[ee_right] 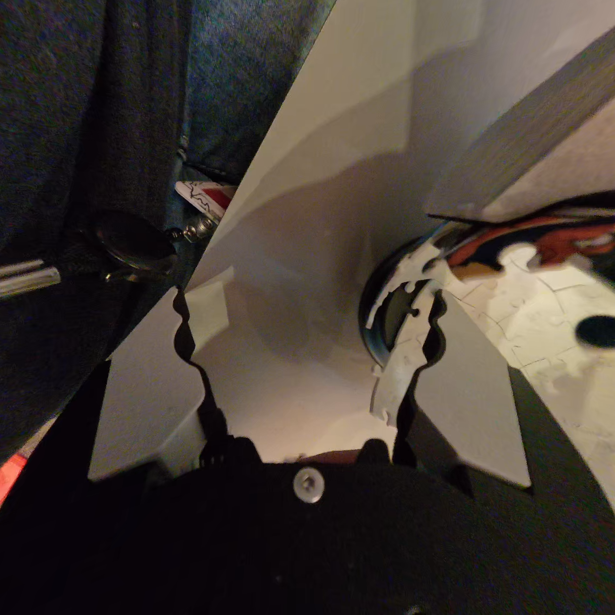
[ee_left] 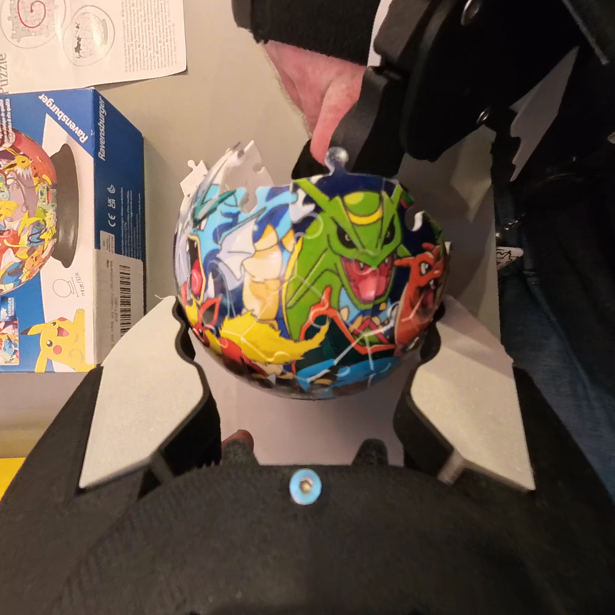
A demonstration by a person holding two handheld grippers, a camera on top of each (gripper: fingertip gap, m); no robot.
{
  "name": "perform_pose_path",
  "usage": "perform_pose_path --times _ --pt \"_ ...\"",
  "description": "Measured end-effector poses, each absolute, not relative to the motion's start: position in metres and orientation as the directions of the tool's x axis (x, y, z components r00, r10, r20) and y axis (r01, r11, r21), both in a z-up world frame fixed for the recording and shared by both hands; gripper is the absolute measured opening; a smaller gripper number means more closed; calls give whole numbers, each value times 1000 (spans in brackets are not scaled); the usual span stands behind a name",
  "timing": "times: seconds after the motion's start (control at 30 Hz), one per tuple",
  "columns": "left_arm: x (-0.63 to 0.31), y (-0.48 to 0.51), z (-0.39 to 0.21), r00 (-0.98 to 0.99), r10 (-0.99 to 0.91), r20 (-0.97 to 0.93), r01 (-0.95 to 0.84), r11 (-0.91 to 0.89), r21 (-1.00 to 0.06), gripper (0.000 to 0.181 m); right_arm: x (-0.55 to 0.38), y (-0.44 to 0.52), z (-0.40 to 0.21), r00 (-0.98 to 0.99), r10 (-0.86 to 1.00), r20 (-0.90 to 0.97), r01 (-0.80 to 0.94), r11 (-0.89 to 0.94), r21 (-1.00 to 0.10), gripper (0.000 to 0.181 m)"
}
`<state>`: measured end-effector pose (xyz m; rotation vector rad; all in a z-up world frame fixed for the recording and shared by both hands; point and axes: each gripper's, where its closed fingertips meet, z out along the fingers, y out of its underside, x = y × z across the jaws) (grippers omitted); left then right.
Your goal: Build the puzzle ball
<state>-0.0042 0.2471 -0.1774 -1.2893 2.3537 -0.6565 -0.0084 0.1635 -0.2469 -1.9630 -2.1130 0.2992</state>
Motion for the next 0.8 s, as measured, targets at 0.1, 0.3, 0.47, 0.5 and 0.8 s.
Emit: perform_pose_path --times 0.1,0.3,0.47,0.5,0.8 --pt "-4 247 -177 -510 -854 -101 -678 472 -563 133 -8 163 -248 -69 997 38 956 77 -282 141" --pt "-4 247 -177 -507 -856 -99 -681 469 -562 133 -7 163 -249 -93 995 40 965 100 -243 143" --pt "-5 248 -179 -498 -861 -101 -685 462 -563 133 -4 164 -238 -44 997 60 950 60 -307 137" --pt "-5 248 -179 -496 -862 -101 -685 460 -565 133 -2 162 -232 -31 997 64 943 51 -328 133" --pt "-4 248 -179 -472 -876 -98 -692 437 -575 133 49 196 -147 473 880 -41 614 -363 -701 64"
